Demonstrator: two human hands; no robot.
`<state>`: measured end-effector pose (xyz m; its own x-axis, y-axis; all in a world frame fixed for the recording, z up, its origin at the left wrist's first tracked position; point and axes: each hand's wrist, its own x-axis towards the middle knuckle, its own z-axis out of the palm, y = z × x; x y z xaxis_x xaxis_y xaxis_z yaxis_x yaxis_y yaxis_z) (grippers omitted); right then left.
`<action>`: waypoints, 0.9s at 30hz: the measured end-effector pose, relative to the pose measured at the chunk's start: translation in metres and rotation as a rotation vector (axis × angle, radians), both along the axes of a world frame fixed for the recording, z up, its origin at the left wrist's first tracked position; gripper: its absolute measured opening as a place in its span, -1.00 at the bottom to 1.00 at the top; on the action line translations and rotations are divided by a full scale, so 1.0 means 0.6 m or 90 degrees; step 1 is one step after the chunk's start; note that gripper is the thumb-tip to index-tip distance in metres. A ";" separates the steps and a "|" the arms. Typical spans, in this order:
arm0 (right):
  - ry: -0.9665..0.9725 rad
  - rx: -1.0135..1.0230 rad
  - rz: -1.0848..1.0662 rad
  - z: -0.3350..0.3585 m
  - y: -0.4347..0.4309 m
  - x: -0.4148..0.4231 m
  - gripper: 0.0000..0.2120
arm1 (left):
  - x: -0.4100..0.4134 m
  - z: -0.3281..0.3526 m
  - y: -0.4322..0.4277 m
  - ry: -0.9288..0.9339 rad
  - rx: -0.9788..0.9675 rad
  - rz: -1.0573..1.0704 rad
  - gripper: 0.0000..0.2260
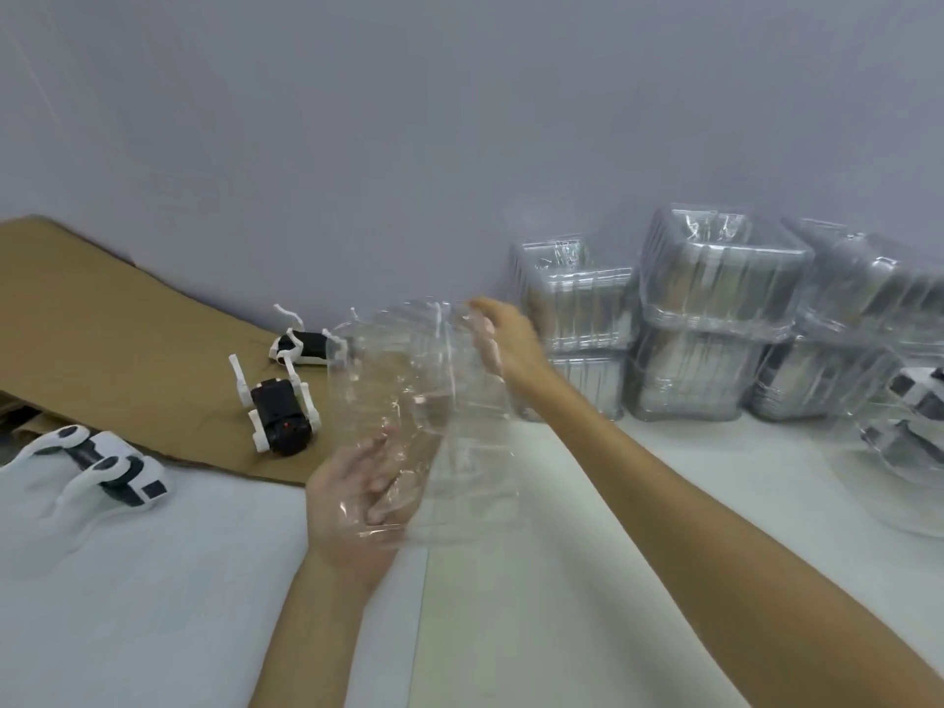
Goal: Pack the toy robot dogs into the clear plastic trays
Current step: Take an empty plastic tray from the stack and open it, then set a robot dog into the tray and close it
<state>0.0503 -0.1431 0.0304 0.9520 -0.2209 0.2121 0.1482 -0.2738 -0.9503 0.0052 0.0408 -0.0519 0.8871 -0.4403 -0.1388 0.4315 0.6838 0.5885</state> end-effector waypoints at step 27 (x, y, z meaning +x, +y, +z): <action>0.220 0.198 0.066 -0.114 -0.206 -0.348 -0.61 | -0.043 0.006 -0.072 -0.040 0.370 0.023 -0.89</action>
<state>-0.1588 -0.2667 -0.0381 0.9755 -0.1234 -0.1820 -0.1796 0.0304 -0.9833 -0.0203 -0.0023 -0.0483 0.9145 -0.2770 -0.2950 0.3658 0.2540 0.8954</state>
